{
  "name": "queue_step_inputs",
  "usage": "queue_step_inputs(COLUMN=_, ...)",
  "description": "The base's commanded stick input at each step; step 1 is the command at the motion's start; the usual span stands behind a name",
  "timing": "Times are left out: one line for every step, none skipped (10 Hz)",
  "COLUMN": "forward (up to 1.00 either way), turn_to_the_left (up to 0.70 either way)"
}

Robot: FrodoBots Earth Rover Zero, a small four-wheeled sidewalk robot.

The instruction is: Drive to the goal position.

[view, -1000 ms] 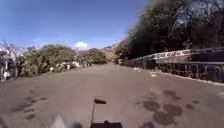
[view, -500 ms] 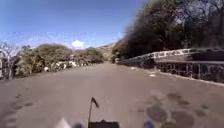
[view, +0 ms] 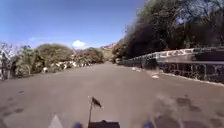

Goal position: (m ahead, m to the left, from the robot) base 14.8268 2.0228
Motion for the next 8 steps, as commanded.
queue_step_inputs(forward=0.50, turn_to_the_left=0.00)
queue_step_inputs(forward=0.50, turn_to_the_left=0.00)
queue_step_inputs(forward=0.50, turn_to_the_left=0.00)
queue_step_inputs(forward=0.50, turn_to_the_left=0.00)
queue_step_inputs(forward=0.50, turn_to_the_left=0.00)
queue_step_inputs(forward=0.50, turn_to_the_left=0.00)
queue_step_inputs(forward=0.50, turn_to_the_left=-0.01)
queue_step_inputs(forward=0.50, turn_to_the_left=-0.19)
